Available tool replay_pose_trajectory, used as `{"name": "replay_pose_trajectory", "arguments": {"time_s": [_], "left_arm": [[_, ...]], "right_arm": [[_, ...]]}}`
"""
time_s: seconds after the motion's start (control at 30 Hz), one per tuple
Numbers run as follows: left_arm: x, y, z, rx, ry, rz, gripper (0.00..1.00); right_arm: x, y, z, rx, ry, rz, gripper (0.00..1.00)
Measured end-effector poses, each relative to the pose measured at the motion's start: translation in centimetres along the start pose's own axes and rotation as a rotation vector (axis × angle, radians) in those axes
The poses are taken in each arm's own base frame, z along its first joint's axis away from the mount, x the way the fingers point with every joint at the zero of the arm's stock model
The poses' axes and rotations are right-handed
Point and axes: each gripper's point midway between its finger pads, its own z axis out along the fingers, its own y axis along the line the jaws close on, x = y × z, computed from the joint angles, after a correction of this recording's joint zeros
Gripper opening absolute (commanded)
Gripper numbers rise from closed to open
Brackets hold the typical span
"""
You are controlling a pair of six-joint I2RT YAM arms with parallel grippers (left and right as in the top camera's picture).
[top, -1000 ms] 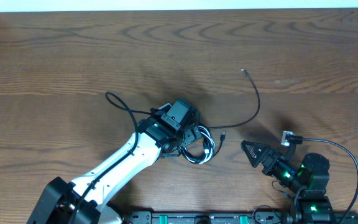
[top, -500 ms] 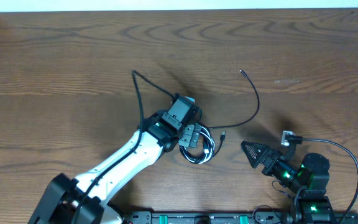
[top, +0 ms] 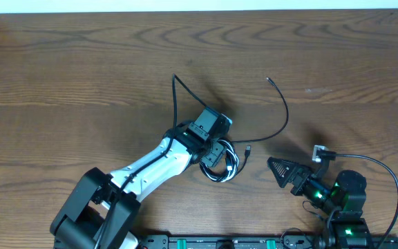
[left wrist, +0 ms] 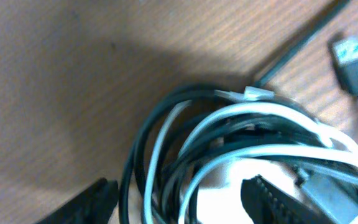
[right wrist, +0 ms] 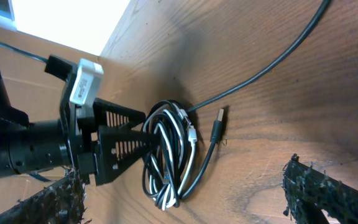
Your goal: Untangle cables
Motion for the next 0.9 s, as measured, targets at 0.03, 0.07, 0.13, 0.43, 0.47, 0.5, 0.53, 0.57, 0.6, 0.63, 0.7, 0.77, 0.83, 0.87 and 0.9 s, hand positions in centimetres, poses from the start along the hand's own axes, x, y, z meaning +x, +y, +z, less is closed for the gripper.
{"name": "replay_pose_trajectory", "arguments": {"time_s": [0.03, 0.07, 0.13, 0.43, 0.47, 0.5, 0.53, 0.57, 0.6, 0.63, 0.7, 0.77, 0.83, 0.87, 0.9], "left_arm": [[-0.3, 0.0, 0.0, 0.002, -0.011, 0.008, 0.64], [-0.6, -0.1, 0.0, 0.005, -0.023, 0.012, 0.64], [-0.9, -0.2, 0.0, 0.008, -0.038, 0.022, 0.77], [-1.1, 0.0, 0.0, -0.003, -0.045, 0.039, 0.89], [-1.1, 0.0, 0.0, -0.004, -0.045, 0.039, 0.89], [-1.1, 0.0, 0.0, -0.004, -0.045, 0.039, 0.88], [-1.1, 0.0, 0.0, -0.004, -0.045, 0.038, 0.84], [-1.1, 0.0, 0.0, -0.004, -0.045, 0.038, 0.79], [-1.1, 0.0, 0.0, -0.004, -0.045, 0.041, 0.78], [-1.1, 0.0, 0.0, -0.004, -0.045, 0.05, 0.78], [-1.0, 0.1, 0.0, -0.005, -0.041, 0.071, 0.78], [-0.6, 0.1, 0.2, -0.005, -0.034, 0.091, 0.79], [-0.1, 0.1, 0.5, -0.005, -0.031, 0.104, 0.79], [0.2, 0.1, 0.7, -0.005, -0.033, 0.111, 0.79], [0.3, 0.1, 0.9, -0.006, -0.038, 0.114, 0.79]], "right_arm": [[0.0, 0.0, 0.0, 0.0, 0.0, -0.001, 0.99], [0.0, 0.0, 0.0, 0.0, 0.0, -0.001, 0.99], [0.0, 0.0, 0.0, 0.0, 0.0, -0.001, 0.99], [0.0, 0.0, 0.0, 0.0, 0.0, -0.001, 0.99], [0.0, 0.0, 0.0, 0.0, 0.0, -0.001, 0.99], [0.0, 0.0, 0.0, 0.0, 0.0, -0.001, 0.99], [0.0, 0.0, 0.0, 0.0, 0.0, -0.001, 0.99], [0.0, 0.0, 0.0, 0.0, 0.0, -0.001, 0.99], [0.0, 0.0, 0.0, 0.0, 0.0, -0.001, 0.99], [0.0, 0.0, 0.0, 0.0, 0.0, -0.001, 0.99], [0.0, 0.0, 0.0, 0.0, 0.0, -0.001, 0.99], [0.0, 0.0, 0.0, 0.0, 0.0, -0.001, 0.99], [0.0, 0.0, 0.0, 0.0, 0.0, -0.001, 0.99], [0.0, 0.0, 0.0, 0.0, 0.0, -0.001, 0.99], [0.0, 0.0, 0.0, 0.0, -0.001, -0.001, 0.99]]}}
